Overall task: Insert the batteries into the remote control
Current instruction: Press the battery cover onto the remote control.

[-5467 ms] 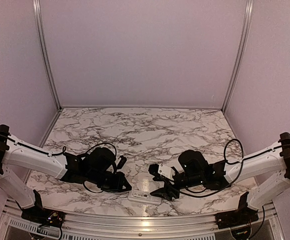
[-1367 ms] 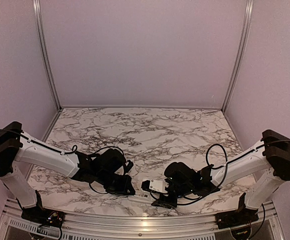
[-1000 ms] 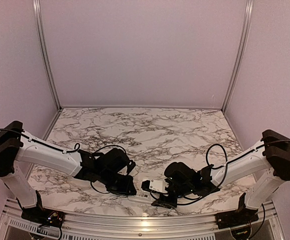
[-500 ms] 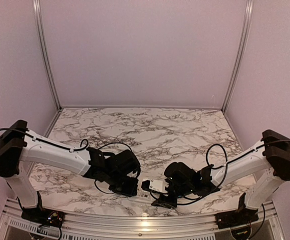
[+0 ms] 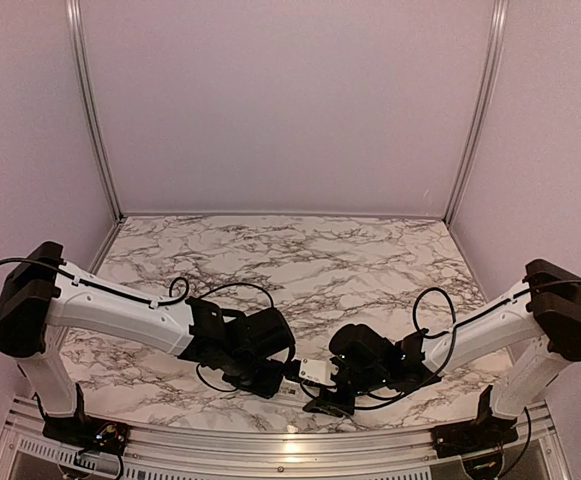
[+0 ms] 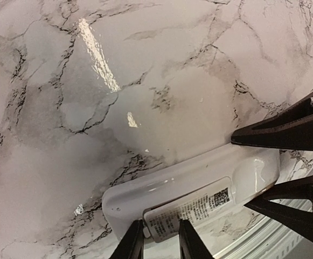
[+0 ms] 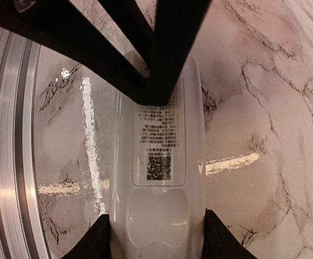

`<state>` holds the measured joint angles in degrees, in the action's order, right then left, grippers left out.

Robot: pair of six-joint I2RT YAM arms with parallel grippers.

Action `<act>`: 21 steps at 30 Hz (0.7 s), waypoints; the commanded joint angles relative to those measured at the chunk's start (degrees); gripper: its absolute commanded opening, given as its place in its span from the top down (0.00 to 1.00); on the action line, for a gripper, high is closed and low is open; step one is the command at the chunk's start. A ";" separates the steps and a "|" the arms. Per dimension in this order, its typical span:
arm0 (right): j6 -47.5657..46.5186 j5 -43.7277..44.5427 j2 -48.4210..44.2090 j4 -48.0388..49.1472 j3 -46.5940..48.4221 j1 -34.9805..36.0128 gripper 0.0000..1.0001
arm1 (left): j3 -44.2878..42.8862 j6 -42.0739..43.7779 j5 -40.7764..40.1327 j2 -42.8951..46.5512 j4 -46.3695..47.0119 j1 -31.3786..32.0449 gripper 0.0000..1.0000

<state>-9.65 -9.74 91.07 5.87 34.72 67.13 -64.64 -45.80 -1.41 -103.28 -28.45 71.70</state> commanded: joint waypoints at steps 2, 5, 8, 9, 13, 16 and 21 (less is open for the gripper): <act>0.47 0.61 -0.95 0.89 0.58 0.61 0.53 | 1.48 -0.34 -2.49 -4.77 -6.01 0.61 0.75; 0.51 0.29 -2.05 2.39 -0.17 0.58 0.52 | 2.03 -0.37 -1.36 -3.95 -4.00 0.63 0.75; 1.04 0.31 -4.01 3.92 -1.06 0.56 0.45 | 2.24 -0.22 -0.59 -3.67 -2.95 0.62 0.77; 1.37 0.40 -4.76 4.58 -1.40 0.56 0.43 | 2.31 -0.15 -0.47 -3.75 -2.86 0.63 0.77; 3.23 0.87 -7.43 6.42 -1.57 0.10 0.37 | 2.80 0.09 -0.08 -3.86 -2.11 0.63 0.79; 4.82 1.17 -8.33 7.76 -1.64 -0.52 0.29 | 2.92 0.26 -0.12 -3.92 -1.84 0.59 0.80; 8.91 1.30 -7.31 12.72 -3.05 -2.57 0.30 | 3.29 0.34 0.44 -4.04 -1.08 0.63 0.79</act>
<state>-5.17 -9.45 83.42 13.28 32.84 66.15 -64.64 -45.89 -2.50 -103.48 -28.53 72.12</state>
